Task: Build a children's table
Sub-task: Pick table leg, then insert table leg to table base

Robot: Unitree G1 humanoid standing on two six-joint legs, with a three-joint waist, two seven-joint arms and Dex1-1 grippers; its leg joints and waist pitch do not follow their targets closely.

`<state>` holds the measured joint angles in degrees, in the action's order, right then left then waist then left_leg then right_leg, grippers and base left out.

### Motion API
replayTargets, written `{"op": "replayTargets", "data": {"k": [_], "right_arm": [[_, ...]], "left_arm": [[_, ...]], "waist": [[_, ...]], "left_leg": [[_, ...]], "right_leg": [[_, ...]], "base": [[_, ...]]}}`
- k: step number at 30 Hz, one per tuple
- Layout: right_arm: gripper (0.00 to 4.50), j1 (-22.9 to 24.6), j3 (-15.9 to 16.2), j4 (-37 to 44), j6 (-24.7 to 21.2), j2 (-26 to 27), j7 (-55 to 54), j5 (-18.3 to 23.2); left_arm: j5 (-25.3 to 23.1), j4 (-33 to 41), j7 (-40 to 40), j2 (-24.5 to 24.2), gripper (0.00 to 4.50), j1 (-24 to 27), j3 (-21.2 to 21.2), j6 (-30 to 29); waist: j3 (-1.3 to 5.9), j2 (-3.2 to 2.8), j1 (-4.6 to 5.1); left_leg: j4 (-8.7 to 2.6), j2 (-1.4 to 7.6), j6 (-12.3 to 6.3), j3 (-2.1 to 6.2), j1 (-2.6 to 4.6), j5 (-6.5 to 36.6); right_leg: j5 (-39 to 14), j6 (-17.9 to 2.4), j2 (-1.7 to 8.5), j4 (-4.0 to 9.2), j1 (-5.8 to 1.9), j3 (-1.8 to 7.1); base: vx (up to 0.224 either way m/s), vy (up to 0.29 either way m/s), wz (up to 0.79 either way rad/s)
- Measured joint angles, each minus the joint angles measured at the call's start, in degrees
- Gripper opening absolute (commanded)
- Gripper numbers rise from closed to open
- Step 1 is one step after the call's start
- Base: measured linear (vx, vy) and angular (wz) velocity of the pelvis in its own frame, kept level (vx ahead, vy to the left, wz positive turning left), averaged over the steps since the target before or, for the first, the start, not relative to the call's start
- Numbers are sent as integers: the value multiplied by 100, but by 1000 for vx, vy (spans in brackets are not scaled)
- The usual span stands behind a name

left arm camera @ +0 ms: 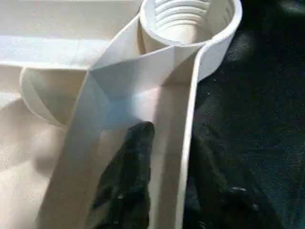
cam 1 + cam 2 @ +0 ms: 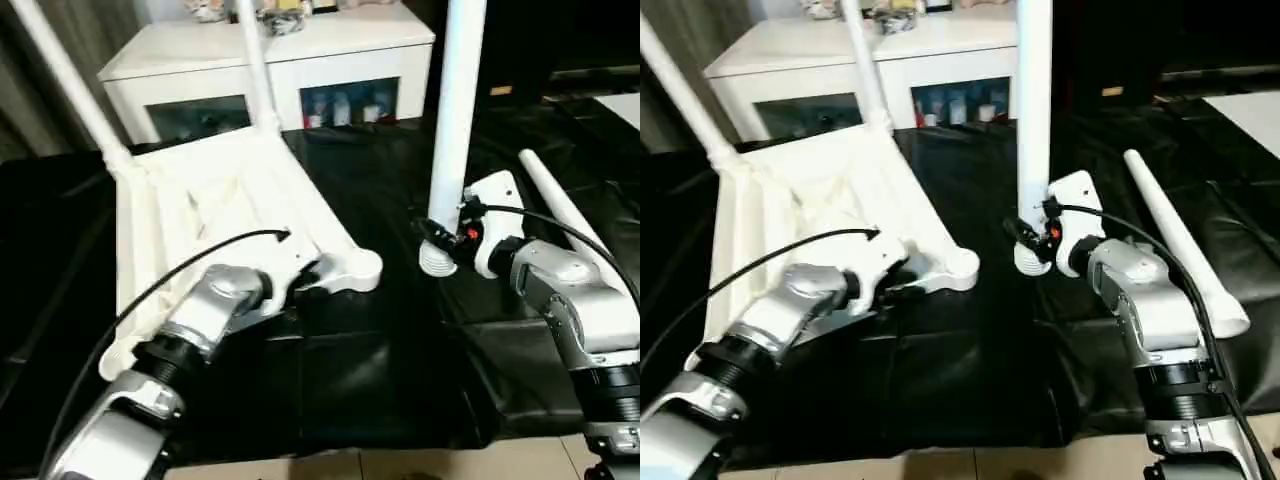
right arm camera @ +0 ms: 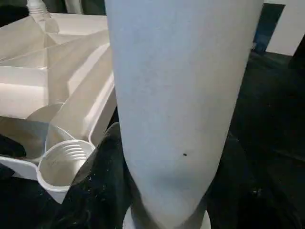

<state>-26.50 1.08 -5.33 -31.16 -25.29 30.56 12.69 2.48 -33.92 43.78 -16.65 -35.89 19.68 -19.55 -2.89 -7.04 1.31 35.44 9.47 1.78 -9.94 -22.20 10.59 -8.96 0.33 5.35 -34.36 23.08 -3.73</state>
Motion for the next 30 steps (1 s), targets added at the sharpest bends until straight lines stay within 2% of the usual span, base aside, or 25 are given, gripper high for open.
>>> {"op": "replayTargets", "data": {"k": [10,16,19,22,25,27,30], "right_arm": [[186,0,85,6,-1,-7,124,0],[186,-1,110,7,0,-11,179,0],[186,-2,135,7,-14,-17,322,30],[186,30,169,138,-256,-24,726,335],[186,216,256,528,-614,-42,1201,761],[186,240,383,540,-742,-42,1366,878],[186,298,406,536,-837,-13,1406,918]], "left_arm": [[61,35,309,-64,27,0,-67,-148],[-15,248,571,-285,2,90,40,-29],[-8,548,831,-546,0,334,52,137],[16,874,1080,-781,0,558,47,128],[83,1265,1216,-841,0,771,36,-48],[124,1391,1226,-822,0,850,41,-117],[118,1412,1228,-804,0,868,48,-139]], "waist": [[-1,-1,6],[-2,1,76],[-2,1,110],[-2,1,90],[-2,0,-7],[-2,1,-47],[-2,1,-70]], "left_leg": [[0,0,0,1,-2,0],[-1,2,-4,4,-4,5],[-17,5,-5,4,-5,12],[-28,8,-5,4,-4,12],[-28,7,-5,3,-2,12],[-26,4,-2,0,-2,11],[-23,2,-1,-5,2,11]], "right_leg": [[-1,1,0,1,3,-1],[3,-6,-1,18,8,-6],[0,-1,-3,26,12,-12],[-2,1,-4,29,13,-16],[-4,1,-3,30,11,-13],[-2,-2,-2,29,10,-7],[-1,-3,-2,28,7,1]], "base": [[0,0,0],[0,0,0],[0,0,0],[0,0,0],[0,0,0],[0,0,0],[0,0,0]]}}
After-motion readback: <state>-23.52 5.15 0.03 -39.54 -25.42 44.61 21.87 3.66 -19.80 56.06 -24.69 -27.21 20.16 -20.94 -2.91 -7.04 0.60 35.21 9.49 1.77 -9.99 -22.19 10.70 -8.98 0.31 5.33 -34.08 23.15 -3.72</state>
